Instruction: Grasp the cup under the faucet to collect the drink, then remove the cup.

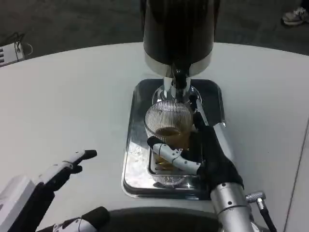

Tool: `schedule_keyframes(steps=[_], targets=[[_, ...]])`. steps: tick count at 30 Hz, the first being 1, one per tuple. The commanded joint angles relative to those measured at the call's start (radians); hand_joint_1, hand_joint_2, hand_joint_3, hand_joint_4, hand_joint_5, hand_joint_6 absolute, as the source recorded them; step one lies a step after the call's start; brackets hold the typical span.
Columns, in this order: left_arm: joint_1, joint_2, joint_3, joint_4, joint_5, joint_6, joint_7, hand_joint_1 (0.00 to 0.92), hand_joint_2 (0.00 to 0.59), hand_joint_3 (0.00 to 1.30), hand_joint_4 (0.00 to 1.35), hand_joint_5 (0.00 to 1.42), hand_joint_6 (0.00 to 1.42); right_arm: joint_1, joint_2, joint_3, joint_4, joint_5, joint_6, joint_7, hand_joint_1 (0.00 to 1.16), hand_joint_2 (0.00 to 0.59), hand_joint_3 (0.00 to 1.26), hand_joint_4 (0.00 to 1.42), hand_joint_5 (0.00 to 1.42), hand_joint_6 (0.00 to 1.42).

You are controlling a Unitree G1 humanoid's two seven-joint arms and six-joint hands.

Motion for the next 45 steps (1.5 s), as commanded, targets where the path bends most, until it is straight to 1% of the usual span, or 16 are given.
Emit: schedule_keyframes(steps=[1, 5, 10, 16, 21, 26, 29, 31, 35, 36, 41, 45], targets=[[0.014, 0.017, 0.009, -0.014, -0.008, 0.016, -0.017, 0.0, 0.083, 0.19, 0.12, 0.21, 0.24, -0.018, 0.021, 0.007, 0.029, 0.005, -0.039, -0.025, 0.75, 0.213, 0.0, 0.0, 0.03, 0.0], [0.023, 0.022, 0.008, -0.017, -0.009, 0.023, -0.024, 0.0, 0.083, 0.19, 0.12, 0.21, 0.24, -0.022, 0.033, 0.015, 0.043, -0.006, -0.052, -0.047, 0.75, 0.211, 0.0, 0.0, 0.03, 0.0], [0.028, 0.026, 0.011, -0.019, -0.01, 0.026, -0.033, 0.0, 0.083, 0.19, 0.12, 0.21, 0.24, -0.032, 0.041, 0.032, 0.065, -0.024, -0.049, -0.082, 0.76, 0.212, 0.0, 0.0, 0.03, 0.0], [0.037, 0.029, 0.016, -0.021, -0.017, 0.027, -0.044, 0.0, 0.078, 0.19, 0.12, 0.21, 0.24, -0.041, 0.059, 0.046, 0.098, -0.054, -0.048, -0.142, 0.77, 0.203, 0.0, 0.0, 0.04, 0.0], [0.042, 0.032, 0.019, -0.025, -0.022, 0.032, -0.054, 0.0, 0.077, 0.2, 0.13, 0.21, 0.24, -0.057, 0.077, 0.05, 0.132, -0.063, -0.054, -0.185, 0.79, 0.206, 0.0, 0.0, 0.1, 0.04], [0.045, 0.037, 0.023, -0.032, -0.031, 0.042, -0.063, 0.0, 0.076, 0.21, 0.14, 0.21, 0.24, -0.071, 0.094, 0.051, 0.159, -0.063, -0.06, -0.221, 0.79, 0.214, 0.01, 0.09, 0.18, 0.1], [0.049, 0.039, 0.023, -0.037, -0.037, 0.048, -0.067, 0.0, 0.076, 0.21, 0.14, 0.21, 0.24, -0.074, 0.105, 0.057, 0.173, -0.065, -0.064, -0.249, 0.8, 0.218, 0.07, 0.18, 0.25, 0.16], [0.052, 0.04, 0.023, -0.041, -0.039, 0.052, -0.069, 0.0, 0.076, 0.22, 0.15, 0.22, 0.24, -0.075, 0.117, 0.062, 0.187, -0.066, -0.069, -0.28, 0.83, 0.213, 0.12, 0.24, 0.3, 0.21], [0.054, 0.042, 0.023, -0.042, -0.044, 0.057, -0.075, 0.0, 0.077, 0.24, 0.16, 0.22, 0.24, -0.078, 0.142, 0.069, 0.21, -0.061, -0.077, -0.337, 0.85, 0.218, 0.25, 0.36, 0.42, 0.29], [0.053, 0.043, 0.022, -0.041, -0.045, 0.057, -0.077, 0.0, 0.077, 0.24, 0.16, 0.22, 0.24, -0.08, 0.146, 0.071, 0.215, -0.057, -0.079, -0.349, 0.88, 0.222, 0.28, 0.39, 0.44, 0.3], [0.046, 0.046, 0.016, -0.033, -0.048, 0.055, -0.083, 0.0, 0.077, 0.24, 0.16, 0.22, 0.24, -0.094, 0.171, 0.075, 0.251, -0.031, -0.092, -0.388, 0.89, 0.224, 0.38, 0.48, 0.51, 0.36], [0.04, 0.049, 0.017, -0.029, -0.047, 0.051, -0.086, 0.0, 0.077, 0.25, 0.16, 0.22, 0.24, -0.104, 0.183, 0.081, 0.279, -0.018, -0.106, -0.418, 0.91, 0.224, 0.45, 0.57, 0.56, 0.41]])
